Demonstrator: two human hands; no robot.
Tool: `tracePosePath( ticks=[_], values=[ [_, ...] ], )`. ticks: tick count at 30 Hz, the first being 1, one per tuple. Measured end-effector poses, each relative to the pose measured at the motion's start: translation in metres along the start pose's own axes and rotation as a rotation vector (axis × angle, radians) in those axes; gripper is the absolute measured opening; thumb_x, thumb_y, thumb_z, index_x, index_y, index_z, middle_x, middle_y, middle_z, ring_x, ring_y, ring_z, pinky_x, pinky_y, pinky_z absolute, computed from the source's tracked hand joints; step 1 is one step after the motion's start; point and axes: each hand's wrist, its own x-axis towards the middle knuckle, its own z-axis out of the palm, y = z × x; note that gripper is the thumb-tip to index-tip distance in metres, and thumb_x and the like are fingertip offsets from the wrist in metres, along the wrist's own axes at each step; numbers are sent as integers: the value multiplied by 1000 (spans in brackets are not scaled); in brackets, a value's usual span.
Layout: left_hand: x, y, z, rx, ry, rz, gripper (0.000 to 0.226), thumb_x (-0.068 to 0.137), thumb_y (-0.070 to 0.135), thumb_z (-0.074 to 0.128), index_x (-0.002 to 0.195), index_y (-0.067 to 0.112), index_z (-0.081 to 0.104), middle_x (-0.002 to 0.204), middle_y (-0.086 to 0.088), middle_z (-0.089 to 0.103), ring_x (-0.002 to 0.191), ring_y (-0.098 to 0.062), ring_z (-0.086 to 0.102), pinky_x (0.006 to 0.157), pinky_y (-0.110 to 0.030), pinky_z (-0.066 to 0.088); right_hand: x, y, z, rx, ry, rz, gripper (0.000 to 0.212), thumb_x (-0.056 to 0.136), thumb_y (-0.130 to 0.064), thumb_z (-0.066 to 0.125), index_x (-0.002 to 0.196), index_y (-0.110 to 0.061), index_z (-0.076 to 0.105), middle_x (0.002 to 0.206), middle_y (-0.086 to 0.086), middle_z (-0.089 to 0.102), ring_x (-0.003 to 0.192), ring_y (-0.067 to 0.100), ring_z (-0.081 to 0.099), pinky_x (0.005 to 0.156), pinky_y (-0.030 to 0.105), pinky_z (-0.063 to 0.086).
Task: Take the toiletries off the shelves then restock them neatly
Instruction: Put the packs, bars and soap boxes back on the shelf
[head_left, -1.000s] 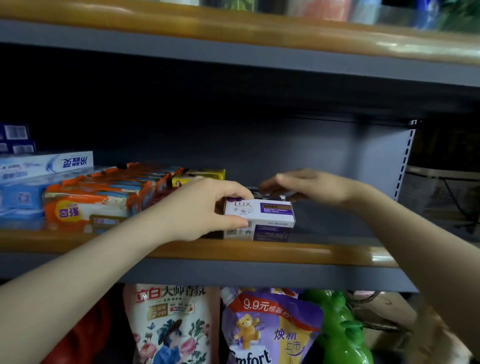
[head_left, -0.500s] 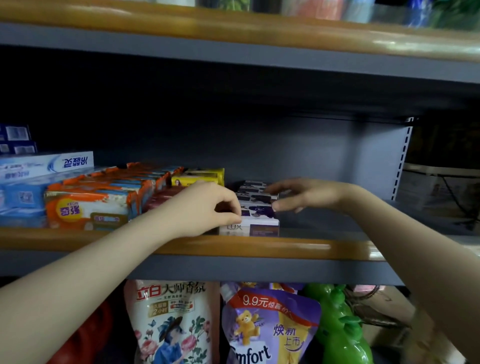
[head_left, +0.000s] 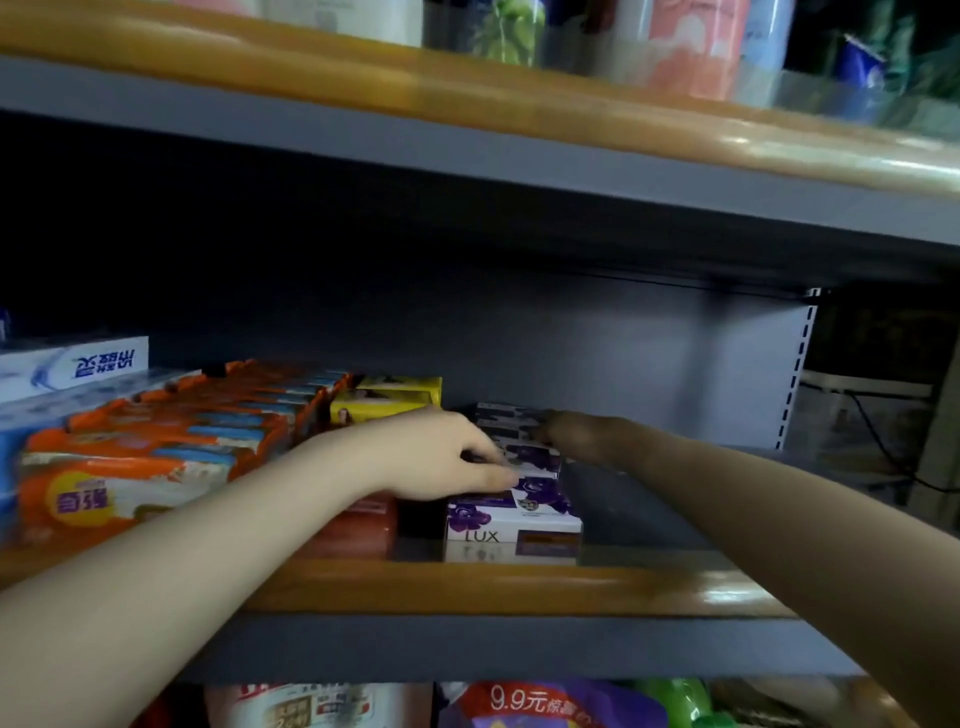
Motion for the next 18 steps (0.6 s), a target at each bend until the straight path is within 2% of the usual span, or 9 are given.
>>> tracePosePath(
  ticks=[3,6,10,11,13,14,16,18],
  values=[
    [-6,-5,1,21,-14,21,48,86,59,45,126,35,56,133,18,52,118,-1,49,103,-27,39,-5,-11,6,5,-33,-28,30,97,-19,43,126,-13,51,119,9,60,108,22,57,99,36,44],
    [-14,-6,2,87,2,54,41,90,53,43,126,36,56,130,19,54,116,0,50,102,-24,39,-10,-15,10,87,-77,-50,31,99,-19,40,129,-11,47,126,11,56,108,19,55,96,30,43],
    [-23,-5,2,139,30,89,39,93,48,40,130,40,50,133,22,50,121,2,45,104,-21,35,-12,-20,8,147,-122,-53,34,101,-24,38,130,-8,43,125,7,53,86,6,52,64,7,42],
    [-26,-5,2,135,32,93,40,93,50,39,131,41,48,134,24,48,122,3,44,104,-19,33,-12,-21,5,158,-122,-35,29,100,-23,40,124,-7,46,121,6,54,87,6,53,67,7,43],
    [-30,-6,3,117,10,90,52,85,62,36,132,44,44,138,24,43,125,4,39,105,-17,30,-12,-22,1,221,-126,30,14,99,-16,43,102,-6,52,111,7,58,94,14,58,81,19,50],
    [-31,-6,3,119,-5,83,61,78,69,34,134,45,42,141,24,40,127,3,37,106,-19,29,-14,-23,0,275,-147,54,11,98,-13,44,94,-8,53,104,8,60,90,16,60,77,23,54],
    [-32,-5,3,145,-37,71,68,75,71,38,137,44,37,144,23,35,131,0,33,108,-21,28,-18,-22,1,298,-202,60,10,98,-9,44,97,-8,54,95,7,60,80,14,60,62,21,55],
    [-32,-4,2,161,-44,65,64,80,66,45,139,42,35,146,21,33,133,-2,32,108,-22,27,-21,-24,7,253,-208,32,16,98,-11,44,111,-8,53,97,4,60,83,13,59,62,20,53]
  ],
)
